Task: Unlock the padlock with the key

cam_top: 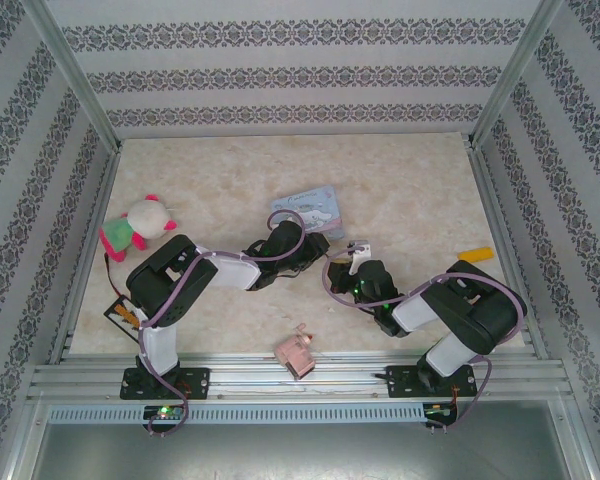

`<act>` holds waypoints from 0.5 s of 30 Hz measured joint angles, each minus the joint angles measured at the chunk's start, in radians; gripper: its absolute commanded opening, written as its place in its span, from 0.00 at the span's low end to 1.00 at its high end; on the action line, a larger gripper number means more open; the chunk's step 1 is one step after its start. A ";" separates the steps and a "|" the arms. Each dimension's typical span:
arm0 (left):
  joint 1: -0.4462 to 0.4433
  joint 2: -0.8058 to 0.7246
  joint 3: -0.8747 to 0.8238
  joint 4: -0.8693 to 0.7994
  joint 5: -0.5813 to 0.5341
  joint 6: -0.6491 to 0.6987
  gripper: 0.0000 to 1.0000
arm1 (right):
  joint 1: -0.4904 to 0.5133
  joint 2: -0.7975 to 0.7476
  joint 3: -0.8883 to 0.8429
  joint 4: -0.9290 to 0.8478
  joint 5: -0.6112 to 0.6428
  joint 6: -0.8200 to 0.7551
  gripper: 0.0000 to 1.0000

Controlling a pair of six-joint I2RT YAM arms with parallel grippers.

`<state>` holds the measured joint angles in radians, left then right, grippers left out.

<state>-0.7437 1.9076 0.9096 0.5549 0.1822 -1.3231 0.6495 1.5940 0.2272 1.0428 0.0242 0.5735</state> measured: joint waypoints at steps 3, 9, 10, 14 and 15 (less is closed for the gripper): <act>0.000 0.000 0.000 0.002 -0.001 -0.002 0.04 | -0.006 0.000 0.000 0.000 -0.007 0.000 0.00; 0.000 0.003 0.000 0.008 -0.002 -0.003 0.04 | -0.019 -0.002 0.000 -0.001 -0.025 0.000 0.00; 0.000 0.003 0.000 0.010 -0.002 -0.005 0.04 | -0.021 -0.003 0.000 -0.003 -0.027 0.001 0.00; 0.000 0.005 0.000 0.016 -0.001 -0.013 0.04 | -0.032 -0.014 0.000 -0.012 -0.045 0.000 0.00; 0.000 0.005 0.000 0.019 0.001 -0.013 0.04 | -0.034 -0.017 0.000 -0.015 -0.049 0.000 0.00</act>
<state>-0.7437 1.9125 0.9096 0.5743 0.1829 -1.3365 0.6151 1.5768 0.2272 1.0279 -0.0250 0.5735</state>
